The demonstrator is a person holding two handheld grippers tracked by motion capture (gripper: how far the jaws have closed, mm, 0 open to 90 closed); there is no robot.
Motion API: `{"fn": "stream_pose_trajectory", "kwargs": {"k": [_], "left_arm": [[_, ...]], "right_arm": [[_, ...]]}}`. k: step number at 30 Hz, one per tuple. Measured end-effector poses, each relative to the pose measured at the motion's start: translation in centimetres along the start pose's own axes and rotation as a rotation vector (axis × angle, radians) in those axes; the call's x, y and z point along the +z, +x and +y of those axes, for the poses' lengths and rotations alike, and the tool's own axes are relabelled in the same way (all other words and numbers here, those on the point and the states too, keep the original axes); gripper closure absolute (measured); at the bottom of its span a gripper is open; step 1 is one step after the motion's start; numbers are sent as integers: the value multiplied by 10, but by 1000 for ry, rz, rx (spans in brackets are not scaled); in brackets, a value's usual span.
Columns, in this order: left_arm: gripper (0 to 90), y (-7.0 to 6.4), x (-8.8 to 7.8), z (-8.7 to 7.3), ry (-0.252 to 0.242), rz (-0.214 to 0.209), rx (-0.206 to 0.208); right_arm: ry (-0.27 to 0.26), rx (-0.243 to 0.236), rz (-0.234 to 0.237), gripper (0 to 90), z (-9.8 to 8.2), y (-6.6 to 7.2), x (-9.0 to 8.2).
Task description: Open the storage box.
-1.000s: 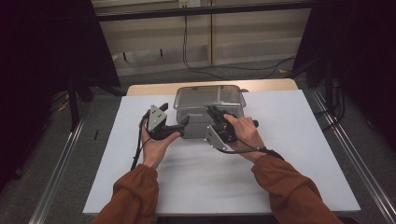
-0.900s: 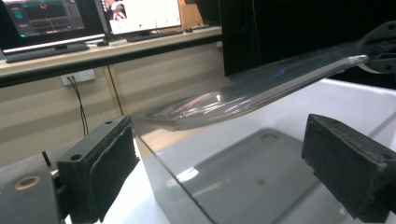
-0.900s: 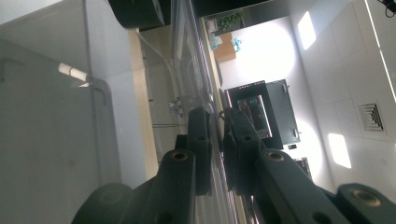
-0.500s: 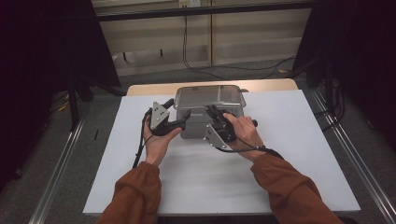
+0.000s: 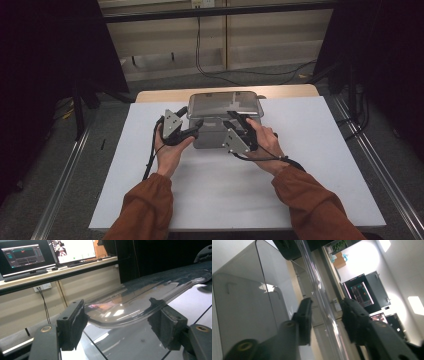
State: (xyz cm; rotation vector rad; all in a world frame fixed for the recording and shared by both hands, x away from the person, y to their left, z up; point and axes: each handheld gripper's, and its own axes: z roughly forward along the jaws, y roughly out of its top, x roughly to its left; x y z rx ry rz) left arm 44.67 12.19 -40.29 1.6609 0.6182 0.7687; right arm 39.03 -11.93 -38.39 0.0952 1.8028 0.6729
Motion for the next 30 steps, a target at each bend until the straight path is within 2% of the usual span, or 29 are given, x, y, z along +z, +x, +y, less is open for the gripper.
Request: {"fn": "stream_pose_trajectory", "kwargs": {"k": [3,5,8,12,18,22,25,27,30], "left_arm": [[314,0,0,0,-6,0,-8],[313,0,1,0,-6,-1,-14],[312,1,0,0,-4,-4,-20],[321,1,0,0,-4,-2,-29],[328,2,0,0,-4,-1,-29],[322,1,2,-2,0,3,-43],[322,2,2,-2,7,-1,-36],[327,2,2,-2,1,1,-42],[332,3,1,-1,-6,1,-43]], "right_arm": [[2,52,0,457,-6,-1,-1],[5,113,-1,370,-11,-1,-1],[7,212,26,265,-17,-5,-2],[-3,310,59,231,-26,-9,0],[17,391,35,131,-36,-15,2],[31,475,50,142,-43,-21,3],[55,584,84,125,-50,-25,3],[51,640,73,119,-58,-27,1],[56,685,86,86,-70,-28,-1]]}}
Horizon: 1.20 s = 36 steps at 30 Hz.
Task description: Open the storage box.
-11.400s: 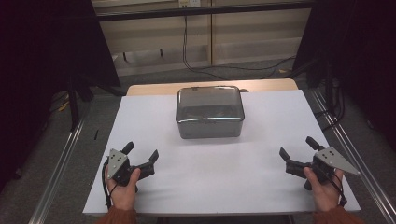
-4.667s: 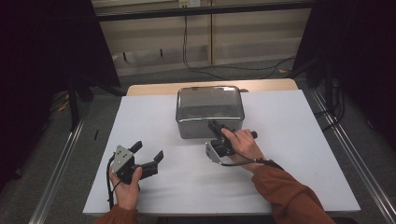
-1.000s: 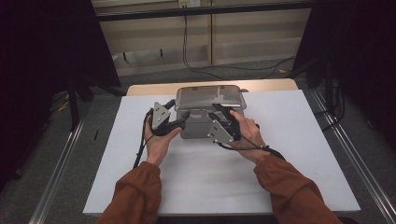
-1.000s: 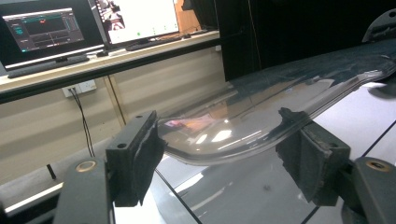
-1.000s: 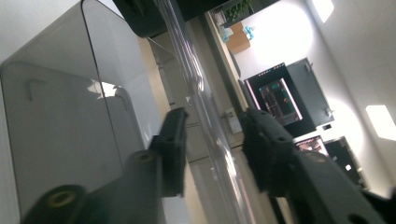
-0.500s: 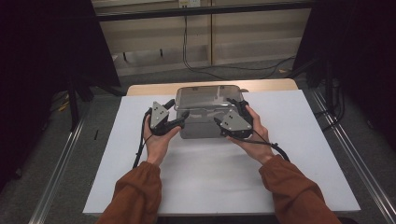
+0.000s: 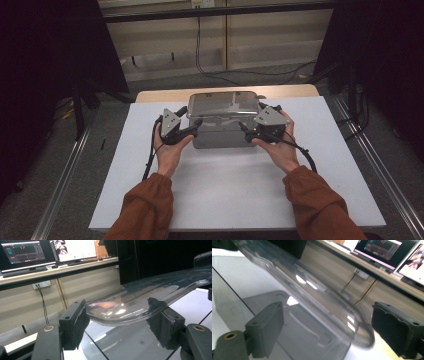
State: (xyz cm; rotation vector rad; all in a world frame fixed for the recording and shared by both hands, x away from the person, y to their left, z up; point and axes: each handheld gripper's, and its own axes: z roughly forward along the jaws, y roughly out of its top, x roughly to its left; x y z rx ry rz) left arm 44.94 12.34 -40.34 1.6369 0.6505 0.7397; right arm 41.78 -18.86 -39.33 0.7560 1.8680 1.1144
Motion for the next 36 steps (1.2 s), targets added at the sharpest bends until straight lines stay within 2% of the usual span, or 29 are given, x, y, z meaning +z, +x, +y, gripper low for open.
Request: {"fn": "stream_pose_trajectory", "kwargs": {"k": [3,6,10,13,15,19,21,22,24,27,29,33,36], "left_arm": [[335,0,0,0,1,-1,2],[334,-1,0,0,9,1,7],[337,-1,-1,1,8,2,16],[317,0,-1,1,7,10,-4],[304,0,0,1,-3,11,-10],[304,1,3,2,-11,5,-14],[295,1,4,5,-22,21,-25],[275,3,5,6,-15,22,-16],[272,3,6,8,-17,9,-36],[278,5,7,9,-20,6,-43],[298,7,8,9,-23,2,-45],[313,10,10,10,-14,17,-22],[318,10,12,12,-17,14,-29]], "right_arm": [[-7,39,13,33,-6,-7,-2],[-18,66,32,30,-7,-12,-2],[-22,54,34,111,-6,-15,-1],[-31,71,37,158,-6,-17,-1],[-42,75,40,238,-5,-20,-2],[-56,74,39,257,-1,-24,-1],[-68,74,35,277,1,-25,-1],[-76,81,41,294,1,-26,-1],[-86,102,47,295,0,-28,-1],[-104,138,55,310,-2,-31,0],[-106,145,55,331,-3,-33,1],[-116,150,60,349,-2,-34,2],[-122,161,58,376,-2,-35,3]]}}
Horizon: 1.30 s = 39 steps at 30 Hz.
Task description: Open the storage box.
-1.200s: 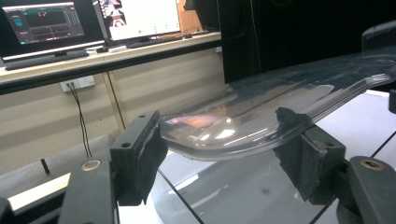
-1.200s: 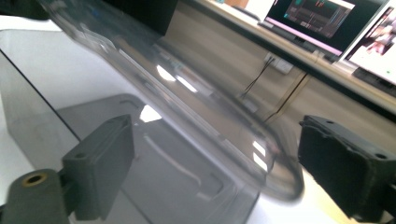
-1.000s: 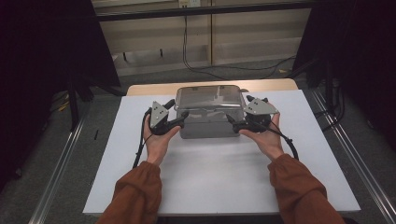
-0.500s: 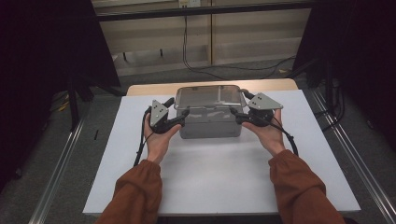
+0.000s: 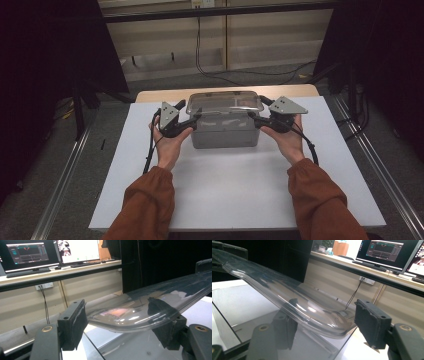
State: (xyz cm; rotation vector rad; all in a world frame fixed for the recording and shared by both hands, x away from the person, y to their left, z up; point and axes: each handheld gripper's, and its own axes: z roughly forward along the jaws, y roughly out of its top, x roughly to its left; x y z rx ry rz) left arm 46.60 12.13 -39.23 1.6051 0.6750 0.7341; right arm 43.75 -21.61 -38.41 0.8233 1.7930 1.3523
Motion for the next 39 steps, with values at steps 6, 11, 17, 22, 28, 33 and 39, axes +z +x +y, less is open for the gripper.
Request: {"fn": "stream_pose_trajectory", "kwargs": {"k": [6,11,17,22,28,33,39], "left_arm": [[365,0,5,1,-1,-21,16],[376,3,7,2,-14,-32,5],[400,7,9,5,-4,-30,23],[392,9,12,7,-14,-9,37],[438,10,15,9,-28,-10,41],[447,12,17,9,-25,4,40],[487,13,18,10,-23,-1,43]], "right_arm": [[-8,16,-3,413,-1,-3,1],[-8,15,5,449,5,-6,4],[-13,21,13,460,7,-6,6],[-15,21,25,473,11,-8,7],[-23,18,25,487,16,-9,8],[-31,21,18,489,17,-11,9],[-35,19,11,497,16,-13,10]]}}
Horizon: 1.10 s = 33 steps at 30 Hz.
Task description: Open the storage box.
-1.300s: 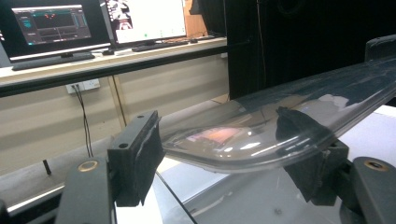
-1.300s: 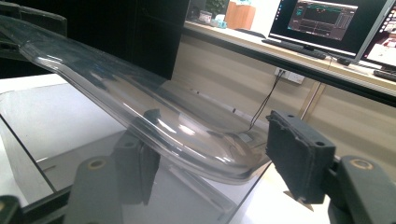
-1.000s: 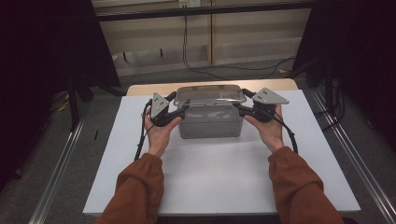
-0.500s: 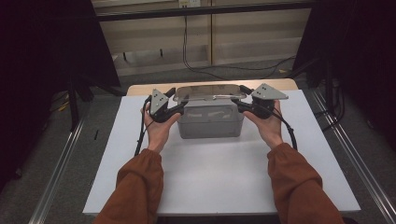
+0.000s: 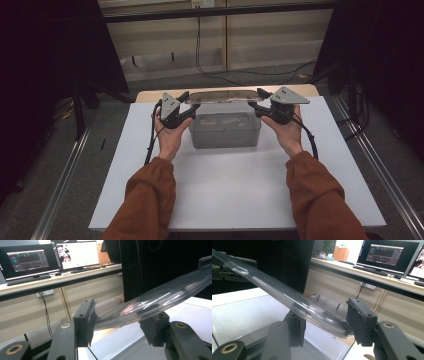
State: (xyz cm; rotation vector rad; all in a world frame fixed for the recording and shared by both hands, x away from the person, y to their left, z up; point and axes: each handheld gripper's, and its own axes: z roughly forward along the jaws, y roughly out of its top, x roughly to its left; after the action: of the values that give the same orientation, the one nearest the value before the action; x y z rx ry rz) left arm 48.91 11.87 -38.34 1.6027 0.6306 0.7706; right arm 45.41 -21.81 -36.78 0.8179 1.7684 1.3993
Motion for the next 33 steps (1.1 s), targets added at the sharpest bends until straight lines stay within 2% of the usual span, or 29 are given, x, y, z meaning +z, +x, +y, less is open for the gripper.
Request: {"fn": "stream_pose_trajectory", "kwargs": {"k": [3,5,7,25,28,33], "left_arm": [[489,1,1,0,1,1,2],[491,1,1,0,2,2,2],[495,2,1,0,4,1,0],[511,6,6,6,1,9,2],[513,6,7,5,-4,7,-10],[520,8,8,6,1,7,-3]], "right_arm": [[4,2,-5,496,-1,-1,1],[8,-15,-8,490,-1,0,1],[7,-4,-4,484,-1,0,2],[35,-10,-36,482,-5,-8,12],[31,-9,-31,499,-3,-9,13],[26,-8,-36,568,-4,-12,16]]}}
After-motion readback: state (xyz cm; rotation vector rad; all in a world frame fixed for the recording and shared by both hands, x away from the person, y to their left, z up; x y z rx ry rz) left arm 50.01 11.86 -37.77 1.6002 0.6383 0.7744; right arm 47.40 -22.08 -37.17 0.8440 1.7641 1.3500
